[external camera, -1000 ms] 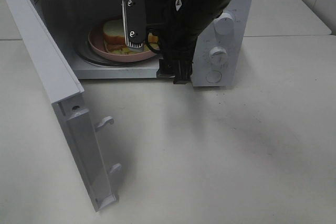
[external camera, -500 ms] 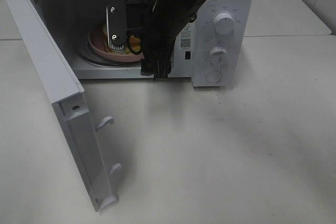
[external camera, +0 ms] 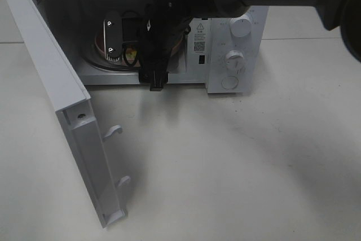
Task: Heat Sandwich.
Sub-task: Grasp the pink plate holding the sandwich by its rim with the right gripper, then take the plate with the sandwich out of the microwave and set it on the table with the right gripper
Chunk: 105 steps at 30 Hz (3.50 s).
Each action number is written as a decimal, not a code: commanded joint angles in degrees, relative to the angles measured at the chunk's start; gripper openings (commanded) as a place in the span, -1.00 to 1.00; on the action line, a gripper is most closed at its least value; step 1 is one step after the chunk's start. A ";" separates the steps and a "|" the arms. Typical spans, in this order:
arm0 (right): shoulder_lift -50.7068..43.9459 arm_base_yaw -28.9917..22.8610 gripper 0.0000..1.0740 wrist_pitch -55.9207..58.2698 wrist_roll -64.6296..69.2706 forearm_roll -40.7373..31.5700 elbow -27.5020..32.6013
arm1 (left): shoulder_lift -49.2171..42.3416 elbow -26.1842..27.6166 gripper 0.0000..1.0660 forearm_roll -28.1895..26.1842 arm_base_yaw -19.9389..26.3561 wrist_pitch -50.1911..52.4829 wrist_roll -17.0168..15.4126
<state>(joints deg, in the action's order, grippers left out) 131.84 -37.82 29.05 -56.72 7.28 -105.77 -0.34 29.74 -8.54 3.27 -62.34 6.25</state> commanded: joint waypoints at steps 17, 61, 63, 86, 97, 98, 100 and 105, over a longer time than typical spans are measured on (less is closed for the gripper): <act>7.62 1.20 0.20 5.50 4.35 -0.52 -11.34 | -0.92 -0.06 0.83 0.17 -0.34 0.80 0.17; -4.76 1.20 -1.00 3.27 -14.32 -6.02 3.90 | -0.92 -0.06 0.83 0.17 -0.34 0.80 0.17; -6.47 1.20 -1.00 1.49 -15.93 -6.88 6.42 | -0.92 -0.06 0.83 0.17 -0.34 0.80 0.17; -26.76 1.03 -1.00 -4.24 -34.15 -11.57 35.29 | -0.92 -0.06 0.83 0.17 -0.34 0.80 0.17; -35.87 1.03 -1.00 -5.56 -34.55 -11.12 46.41 | -0.92 -0.06 0.83 0.17 -0.34 0.80 0.17; -38.04 1.03 -1.00 -5.67 -34.55 -11.12 48.36 | -0.92 -0.06 0.83 0.17 -0.34 0.80 0.17; -39.99 1.03 -1.00 -5.67 -34.55 -11.06 50.48 | -0.92 -0.06 0.83 0.17 -0.34 0.80 0.17; -44.18 1.03 -1.00 -5.27 -34.26 -9.85 54.37 | -0.92 -0.06 0.83 0.17 -0.34 0.80 0.17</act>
<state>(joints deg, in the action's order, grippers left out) 89.90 -37.13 25.10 -91.21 -3.27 -52.60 -0.34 29.74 -8.54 3.27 -62.34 6.25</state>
